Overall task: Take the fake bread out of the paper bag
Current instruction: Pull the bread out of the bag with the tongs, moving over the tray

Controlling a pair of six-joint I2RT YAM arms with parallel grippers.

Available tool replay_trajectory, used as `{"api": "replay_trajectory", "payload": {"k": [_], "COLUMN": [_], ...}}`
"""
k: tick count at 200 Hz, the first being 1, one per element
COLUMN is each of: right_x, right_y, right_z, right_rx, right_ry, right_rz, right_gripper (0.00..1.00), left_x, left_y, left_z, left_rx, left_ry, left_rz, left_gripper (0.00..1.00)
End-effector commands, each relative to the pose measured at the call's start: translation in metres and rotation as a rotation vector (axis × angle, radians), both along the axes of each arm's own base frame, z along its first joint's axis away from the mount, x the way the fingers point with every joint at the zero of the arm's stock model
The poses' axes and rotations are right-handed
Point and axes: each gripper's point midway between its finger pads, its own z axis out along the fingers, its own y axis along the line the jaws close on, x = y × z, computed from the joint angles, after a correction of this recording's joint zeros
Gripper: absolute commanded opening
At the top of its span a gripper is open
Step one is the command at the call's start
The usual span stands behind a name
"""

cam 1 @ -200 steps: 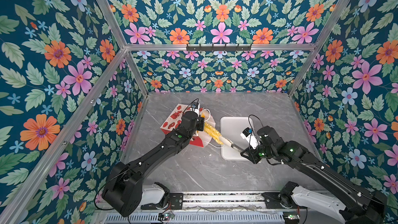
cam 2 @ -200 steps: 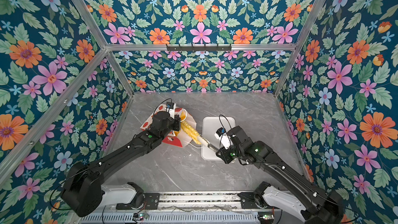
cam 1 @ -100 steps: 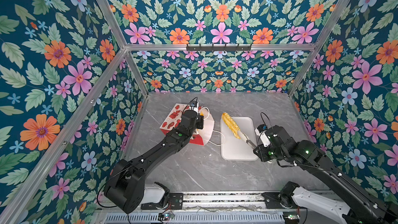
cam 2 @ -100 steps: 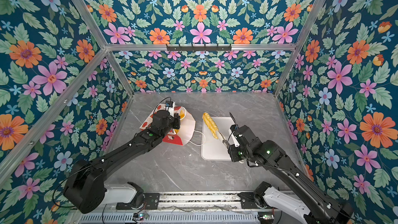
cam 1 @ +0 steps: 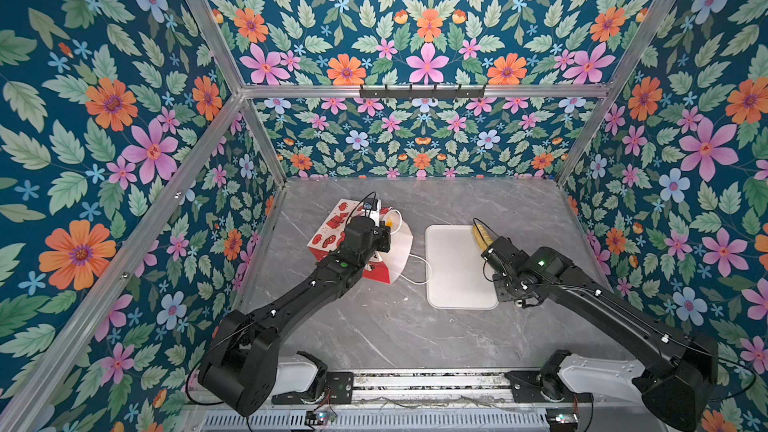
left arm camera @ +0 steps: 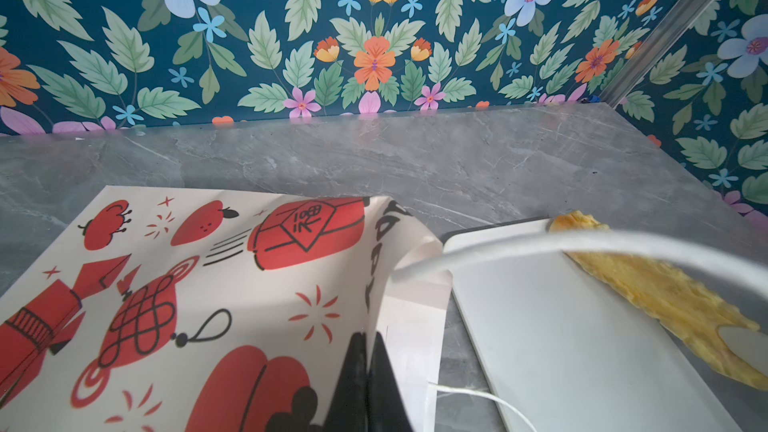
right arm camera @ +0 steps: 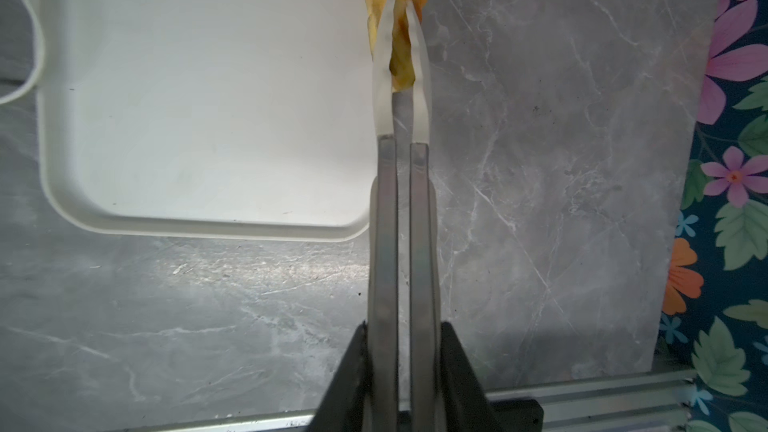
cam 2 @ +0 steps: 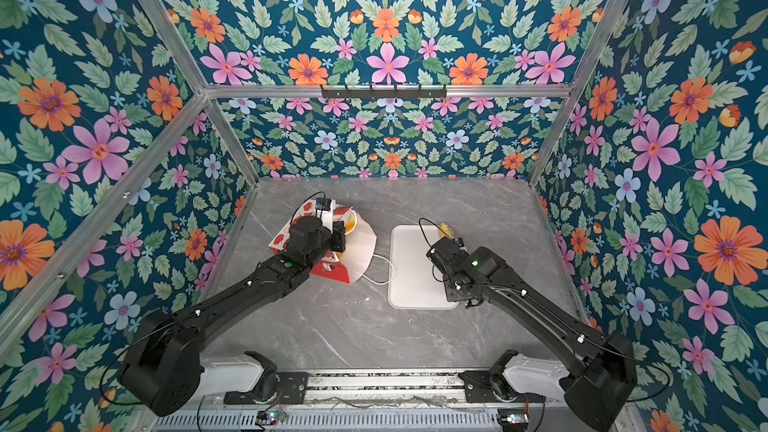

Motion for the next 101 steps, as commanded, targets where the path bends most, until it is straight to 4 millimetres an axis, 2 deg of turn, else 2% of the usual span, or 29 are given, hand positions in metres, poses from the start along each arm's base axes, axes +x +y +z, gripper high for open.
{"api": "replay_trajectory", "payload": {"k": [1,29,101], "right_x": [0.005,0.003,-0.002], "right_y": [-0.007,0.003,0.038], "right_z": [-0.004,-0.015,-0.034], "right_rx": [-0.055,-0.059,0.017], "right_ry": [-0.026,-0.012,0.029], "right_rz": [-0.031,-0.009,0.047], "right_gripper": [0.02,0.02,0.16], "left_x": [0.001,0.002,0.004], "left_y": [-0.002,-0.001,-0.003], "left_z": [0.011,0.008,0.007], "left_rx": [-0.051,-0.066,-0.081], "left_ry": [-0.036,-0.028,-0.022], "left_rz": [-0.016,-0.019,-0.031], "left_gripper": [0.0,0.0,0.0]}}
